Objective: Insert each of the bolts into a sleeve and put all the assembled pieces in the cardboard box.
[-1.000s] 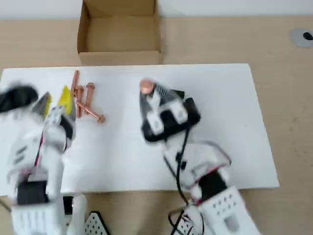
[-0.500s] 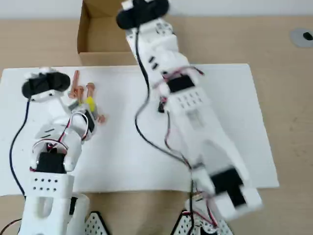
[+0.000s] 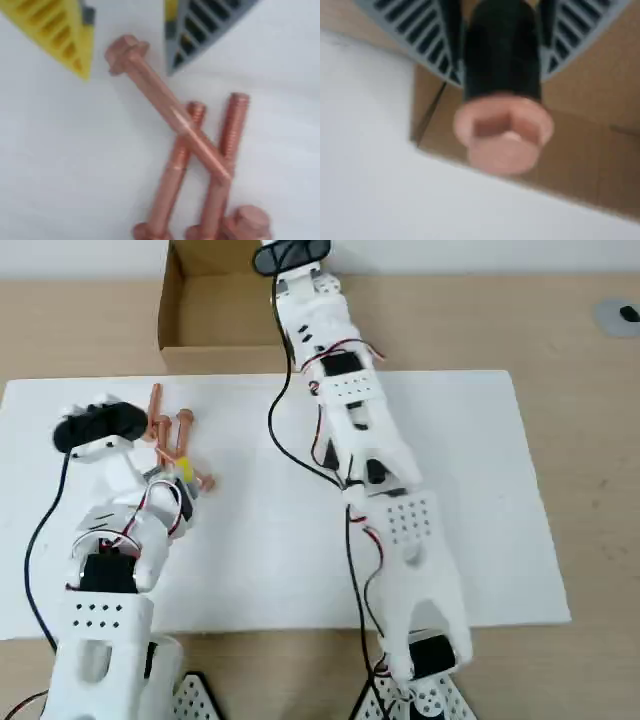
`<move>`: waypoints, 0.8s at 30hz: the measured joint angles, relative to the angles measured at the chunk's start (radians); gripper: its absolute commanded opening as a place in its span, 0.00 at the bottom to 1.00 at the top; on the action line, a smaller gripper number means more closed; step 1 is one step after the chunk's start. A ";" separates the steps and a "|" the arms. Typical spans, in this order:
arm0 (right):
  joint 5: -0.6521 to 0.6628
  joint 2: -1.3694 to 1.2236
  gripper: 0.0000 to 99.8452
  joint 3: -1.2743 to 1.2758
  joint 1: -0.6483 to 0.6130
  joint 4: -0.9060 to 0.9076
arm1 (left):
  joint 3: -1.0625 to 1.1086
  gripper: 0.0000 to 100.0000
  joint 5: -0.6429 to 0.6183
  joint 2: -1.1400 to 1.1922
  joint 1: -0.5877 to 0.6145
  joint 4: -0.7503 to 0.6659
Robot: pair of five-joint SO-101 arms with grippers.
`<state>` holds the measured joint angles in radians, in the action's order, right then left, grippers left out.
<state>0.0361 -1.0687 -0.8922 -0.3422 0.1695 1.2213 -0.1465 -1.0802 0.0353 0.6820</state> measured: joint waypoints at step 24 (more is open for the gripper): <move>-0.149 -0.419 0.18 -0.704 -0.014 0.219 | 0.046 0.11 0.000 0.000 0.043 0.000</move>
<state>-0.1128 -1.4876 -1.5965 -0.3560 0.3890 1.2674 -0.1465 -1.0802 0.0783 0.6820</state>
